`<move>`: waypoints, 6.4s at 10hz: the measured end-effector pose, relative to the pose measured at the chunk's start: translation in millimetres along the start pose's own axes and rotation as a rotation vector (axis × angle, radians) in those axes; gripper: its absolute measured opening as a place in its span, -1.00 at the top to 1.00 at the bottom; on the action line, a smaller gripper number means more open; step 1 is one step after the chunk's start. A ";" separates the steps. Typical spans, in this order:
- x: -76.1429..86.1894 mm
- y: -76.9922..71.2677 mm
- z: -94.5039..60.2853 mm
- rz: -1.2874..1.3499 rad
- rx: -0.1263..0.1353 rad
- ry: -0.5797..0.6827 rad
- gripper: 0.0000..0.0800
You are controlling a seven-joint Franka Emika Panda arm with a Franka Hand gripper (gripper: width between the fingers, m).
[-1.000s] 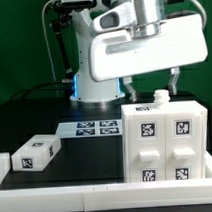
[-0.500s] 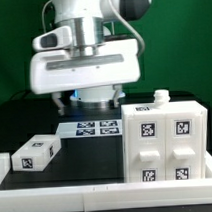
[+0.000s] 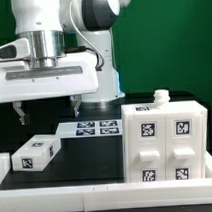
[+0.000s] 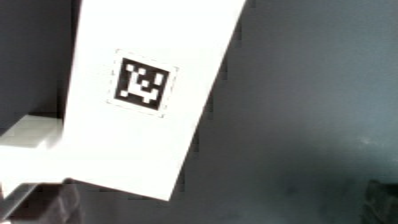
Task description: Assemble cabinet
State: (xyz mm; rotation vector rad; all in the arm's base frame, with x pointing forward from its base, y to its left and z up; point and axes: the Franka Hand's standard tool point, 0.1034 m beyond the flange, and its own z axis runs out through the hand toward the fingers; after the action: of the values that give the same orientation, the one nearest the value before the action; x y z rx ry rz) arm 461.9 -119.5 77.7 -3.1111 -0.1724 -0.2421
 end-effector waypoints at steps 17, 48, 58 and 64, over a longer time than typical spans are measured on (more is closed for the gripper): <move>-20.3 25.4 50.6 0.114 -0.001 -0.058 -0.99; 150.5 -159.7 -80.2 -0.010 0.006 0.105 -0.40; 171.9 -174.1 -60.2 -0.074 0.018 0.117 -0.40; 167.6 -173.9 -45.9 -0.089 0.020 0.100 -0.40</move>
Offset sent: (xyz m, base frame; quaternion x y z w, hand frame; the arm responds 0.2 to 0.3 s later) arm 0.0000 0.0000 0.0000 0.0000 0.0000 0.0000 1.0000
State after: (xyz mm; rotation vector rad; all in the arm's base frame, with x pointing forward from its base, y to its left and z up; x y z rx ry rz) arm 600.1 70.4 150.4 -3.0657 -0.3102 -0.3934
